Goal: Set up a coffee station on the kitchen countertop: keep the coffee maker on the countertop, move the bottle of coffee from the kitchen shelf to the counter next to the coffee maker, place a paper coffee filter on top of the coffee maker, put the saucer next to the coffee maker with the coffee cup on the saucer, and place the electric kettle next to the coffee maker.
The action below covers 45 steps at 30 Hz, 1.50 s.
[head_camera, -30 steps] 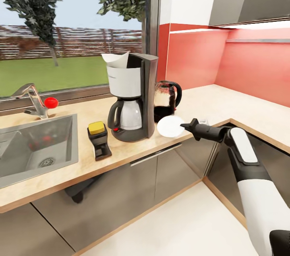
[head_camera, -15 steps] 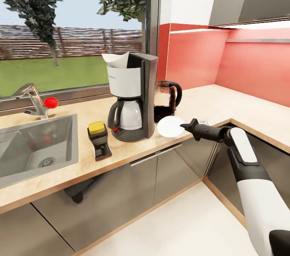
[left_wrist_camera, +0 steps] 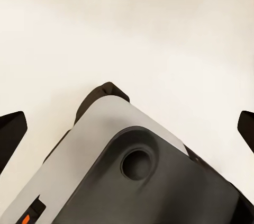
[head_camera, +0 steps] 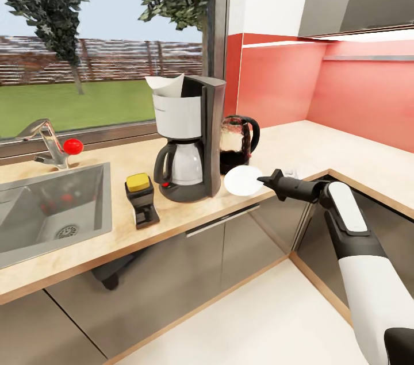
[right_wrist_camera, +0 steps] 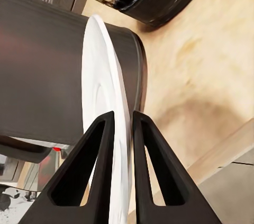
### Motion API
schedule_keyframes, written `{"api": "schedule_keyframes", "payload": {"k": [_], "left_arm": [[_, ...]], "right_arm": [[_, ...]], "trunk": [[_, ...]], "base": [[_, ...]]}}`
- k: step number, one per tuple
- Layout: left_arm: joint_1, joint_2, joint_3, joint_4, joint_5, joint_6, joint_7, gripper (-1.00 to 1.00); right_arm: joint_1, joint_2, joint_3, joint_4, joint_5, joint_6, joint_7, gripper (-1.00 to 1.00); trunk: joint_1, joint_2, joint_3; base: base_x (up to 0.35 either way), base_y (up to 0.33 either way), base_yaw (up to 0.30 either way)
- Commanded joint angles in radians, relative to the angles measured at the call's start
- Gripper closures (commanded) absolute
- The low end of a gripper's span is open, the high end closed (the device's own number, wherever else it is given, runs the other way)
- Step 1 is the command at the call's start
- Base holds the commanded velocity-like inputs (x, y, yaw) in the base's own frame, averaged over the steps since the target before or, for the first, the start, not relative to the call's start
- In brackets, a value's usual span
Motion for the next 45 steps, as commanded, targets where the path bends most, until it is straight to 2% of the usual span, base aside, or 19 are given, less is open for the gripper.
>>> {"api": "schedule_keyframes", "payload": {"k": [1,8,34,45], "left_arm": [[0.000,0.000,-0.008,-0.001,0.006,-0.004,-0.001,-1.00],[0.000,0.000,-0.009,-0.001,0.006,-0.004,-0.001,-1.00],[0.000,0.000,-0.008,-0.001,0.006,-0.004,-0.001,-1.00],[0.000,0.001,-0.008,-0.001,0.006,-0.004,-0.001,-1.00]], "right_arm": [[-0.001,0.000,-0.001,-0.001,-0.014,0.002,-0.008,1.00],[-0.001,0.000,-0.001,-0.001,-0.014,0.002,-0.008,1.00],[-0.001,0.000,-0.001,-0.003,-0.014,0.002,-0.008,1.00],[-0.001,0.000,-0.001,-0.004,-0.015,0.002,-0.007,1.00]], "trunk": [[0.000,0.000,-0.001],[0.000,0.000,-0.002],[0.000,0.000,-0.031],[0.000,0.000,-0.033]], "base": [[0.000,0.000,0.000],[0.000,0.000,0.000],[0.000,0.000,0.000],[0.078,0.000,0.000]]}}
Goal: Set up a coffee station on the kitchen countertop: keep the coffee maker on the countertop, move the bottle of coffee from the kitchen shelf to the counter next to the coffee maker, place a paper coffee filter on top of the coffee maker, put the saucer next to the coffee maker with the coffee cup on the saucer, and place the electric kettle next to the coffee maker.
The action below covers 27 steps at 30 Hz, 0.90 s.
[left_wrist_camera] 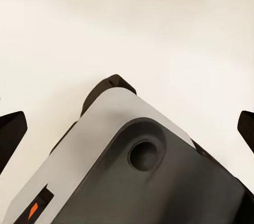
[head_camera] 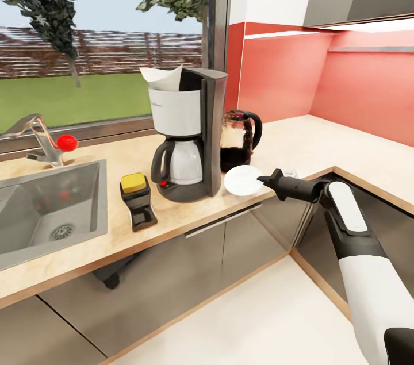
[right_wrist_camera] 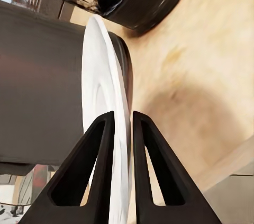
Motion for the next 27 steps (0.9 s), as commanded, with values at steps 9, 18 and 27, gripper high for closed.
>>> {"api": "schedule_keyframes", "payload": {"k": [9,18,27], "left_arm": [[0.001,0.001,-0.008,-0.001,0.006,-0.004,-0.001,-1.00],[0.001,0.000,-0.008,-0.001,0.006,-0.004,-0.001,-1.00],[0.001,0.000,-0.008,-0.001,0.006,-0.004,-0.001,-1.00]], "right_arm": [[-0.001,0.000,-0.001,-0.002,-0.015,0.002,-0.009,1.00],[-0.001,0.000,-0.001,-0.002,-0.015,0.002,-0.008,1.00],[-0.001,0.000,-0.001,-0.002,-0.015,0.002,-0.008,1.00]], "trunk": [[0.000,0.000,-0.006],[0.000,0.000,-0.019],[0.000,0.000,-0.030]], "base": [[0.003,0.000,0.000],[0.000,0.000,0.041],[0.000,0.000,0.055]]}}
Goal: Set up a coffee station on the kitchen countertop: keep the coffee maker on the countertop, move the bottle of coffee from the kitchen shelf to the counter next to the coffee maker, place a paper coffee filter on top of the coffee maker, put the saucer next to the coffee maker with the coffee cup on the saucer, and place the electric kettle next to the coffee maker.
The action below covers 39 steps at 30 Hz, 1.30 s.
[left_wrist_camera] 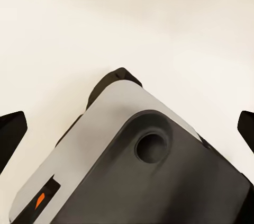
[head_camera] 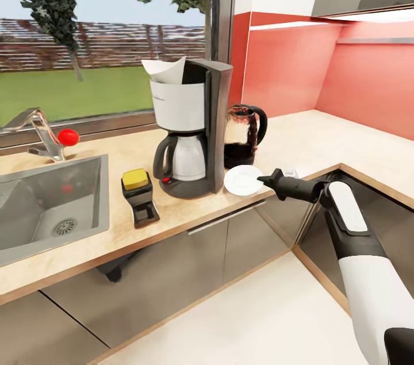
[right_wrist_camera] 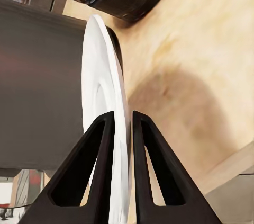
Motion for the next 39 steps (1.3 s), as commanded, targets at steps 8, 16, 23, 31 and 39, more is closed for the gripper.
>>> {"api": "schedule_keyframes", "payload": {"k": [8,16,23,31,39], "left_arm": [[0.001,0.000,-0.008,-0.001,0.006,-0.004,-0.001,-1.00],[0.001,0.000,-0.009,-0.001,0.006,-0.004,-0.001,-1.00],[0.001,0.001,-0.008,-0.001,0.006,-0.004,-0.001,-1.00],[0.001,0.001,-0.008,-0.001,0.006,-0.004,-0.001,-1.00],[0.001,0.001,-0.008,-0.001,0.006,-0.004,-0.001,-1.00]], "right_arm": [[-0.001,0.000,-0.001,0.000,-0.014,0.002,-0.008,1.00],[-0.001,0.000,-0.001,-0.002,-0.014,0.002,-0.008,1.00],[-0.001,0.000,-0.001,-0.002,-0.014,0.002,-0.008,1.00],[-0.001,0.000,-0.001,-0.002,-0.014,0.002,-0.008,1.00],[-0.001,0.000,-0.001,-0.002,-0.014,0.002,-0.009,1.00]], "trunk": [[0.000,0.000,-0.004],[0.000,0.000,-0.005],[0.000,0.000,-0.005],[0.000,0.000,-0.005],[0.000,0.000,-0.005]], "base": [[0.000,0.000,-0.022],[0.003,-0.005,-0.018],[0.039,-0.068,-0.001],[0.002,-0.004,0.000],[0.000,0.000,0.000]]}}
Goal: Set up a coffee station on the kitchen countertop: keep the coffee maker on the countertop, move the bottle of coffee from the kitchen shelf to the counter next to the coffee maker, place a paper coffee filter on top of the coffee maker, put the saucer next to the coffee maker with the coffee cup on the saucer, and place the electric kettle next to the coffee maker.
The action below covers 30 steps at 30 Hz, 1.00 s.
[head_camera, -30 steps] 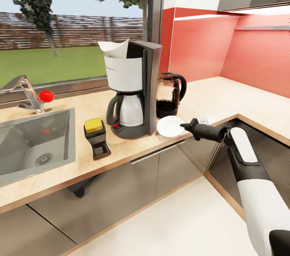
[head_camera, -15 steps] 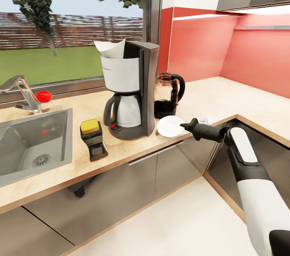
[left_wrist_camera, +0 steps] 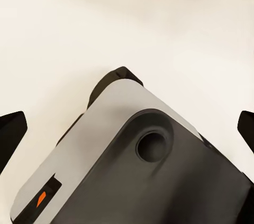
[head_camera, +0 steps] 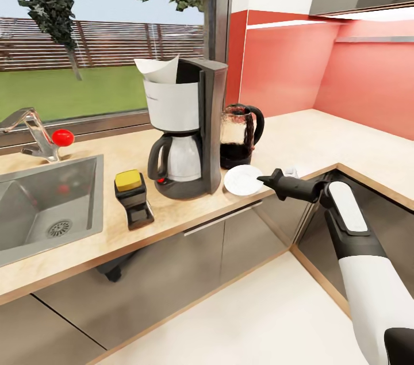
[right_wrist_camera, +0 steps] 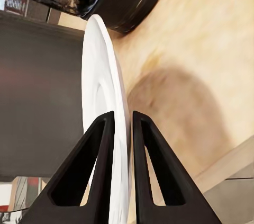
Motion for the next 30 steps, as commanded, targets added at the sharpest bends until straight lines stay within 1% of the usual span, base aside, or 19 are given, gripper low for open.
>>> {"api": "schedule_keyframes", "payload": {"k": [1,10,30], "left_arm": [[0.001,0.000,-0.008,-0.001,0.006,-0.004,-0.001,-1.00],[0.001,0.000,-0.008,-0.001,0.006,-0.004,-0.001,-1.00],[0.001,0.000,-0.008,-0.001,0.006,-0.004,-0.001,-1.00]], "right_arm": [[-0.001,0.000,-0.001,-0.001,-0.014,0.002,-0.009,1.00],[-0.001,0.000,-0.001,-0.001,-0.014,0.002,-0.009,1.00],[-0.001,0.000,-0.001,-0.001,-0.014,0.002,-0.009,1.00]], "trunk": [[0.000,0.000,-0.001],[0.000,0.000,-0.001],[0.000,0.000,-0.016]], "base": [[0.000,0.000,0.000],[0.000,0.000,0.000],[0.000,0.000,0.000]]}}
